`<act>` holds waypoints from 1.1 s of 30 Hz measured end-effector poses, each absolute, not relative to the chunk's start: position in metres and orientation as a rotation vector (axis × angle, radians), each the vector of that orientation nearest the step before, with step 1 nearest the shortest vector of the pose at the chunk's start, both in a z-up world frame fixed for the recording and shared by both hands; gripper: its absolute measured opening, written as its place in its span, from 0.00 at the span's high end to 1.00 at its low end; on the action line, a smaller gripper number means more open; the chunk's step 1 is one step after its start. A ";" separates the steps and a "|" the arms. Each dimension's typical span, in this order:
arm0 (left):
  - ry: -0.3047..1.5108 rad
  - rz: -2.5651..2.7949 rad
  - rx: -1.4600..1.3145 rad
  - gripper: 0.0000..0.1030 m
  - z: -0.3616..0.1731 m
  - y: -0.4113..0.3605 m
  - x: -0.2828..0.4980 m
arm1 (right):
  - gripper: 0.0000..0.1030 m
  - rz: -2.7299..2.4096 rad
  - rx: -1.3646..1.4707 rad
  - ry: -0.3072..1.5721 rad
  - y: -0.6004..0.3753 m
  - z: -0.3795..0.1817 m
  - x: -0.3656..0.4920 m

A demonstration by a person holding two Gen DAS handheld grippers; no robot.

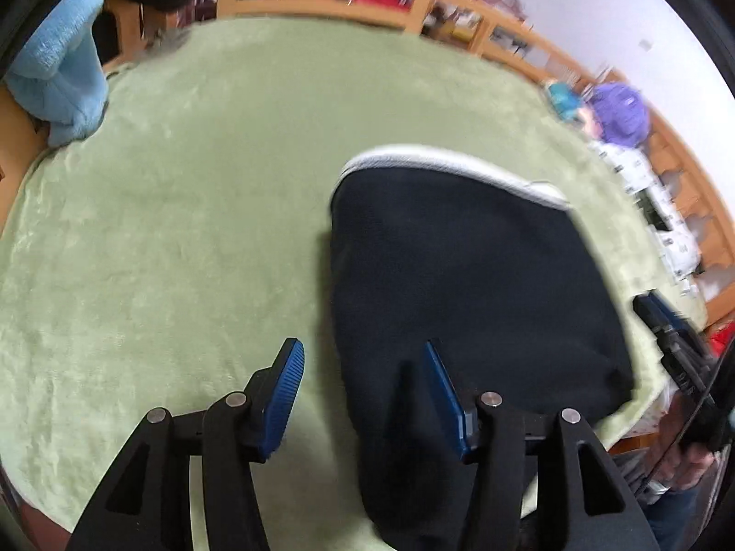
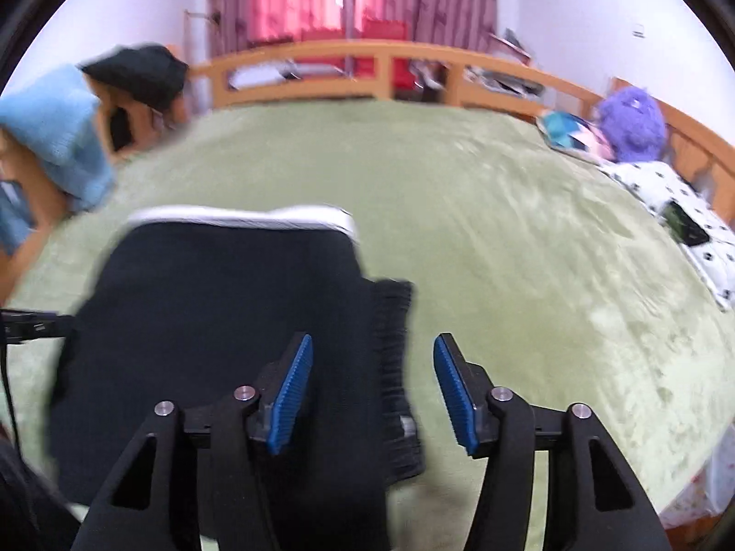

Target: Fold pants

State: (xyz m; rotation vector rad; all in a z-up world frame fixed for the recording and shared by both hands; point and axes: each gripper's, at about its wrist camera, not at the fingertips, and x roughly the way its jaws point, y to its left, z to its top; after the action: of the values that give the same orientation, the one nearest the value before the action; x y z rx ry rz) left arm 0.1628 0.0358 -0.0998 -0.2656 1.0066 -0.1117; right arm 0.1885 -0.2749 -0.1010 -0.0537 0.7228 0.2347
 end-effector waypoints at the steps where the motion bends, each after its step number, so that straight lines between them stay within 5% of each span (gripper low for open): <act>1: 0.968 -0.165 -0.302 0.50 -0.092 0.034 0.154 | 0.47 0.279 -0.041 0.713 -0.271 -0.101 0.183; 5: 0.885 -0.333 -0.341 0.36 -0.089 0.017 0.130 | 0.47 0.417 -0.053 0.759 -0.256 -0.123 0.168; 10: 0.977 -0.231 -0.328 0.37 -0.156 -0.007 0.116 | 0.47 0.370 -0.204 0.810 -0.249 -0.179 0.146; 18: 0.906 -0.183 -0.267 0.36 -0.124 -0.007 0.122 | 0.48 0.415 -0.029 0.783 -0.279 -0.143 0.143; 24: 0.833 -0.191 -0.347 0.36 -0.093 0.018 0.169 | 0.37 0.396 0.046 0.665 -0.304 -0.096 0.194; 33: 0.851 -0.243 -0.371 0.36 -0.122 0.014 0.264 | 0.38 0.501 -0.029 0.729 -0.271 -0.118 0.289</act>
State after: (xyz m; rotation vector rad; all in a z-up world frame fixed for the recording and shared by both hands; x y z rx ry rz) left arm 0.2638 0.0138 -0.1217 -0.3714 0.8508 -0.2433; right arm 0.2889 -0.2711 -0.1176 -0.0294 0.7292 0.5009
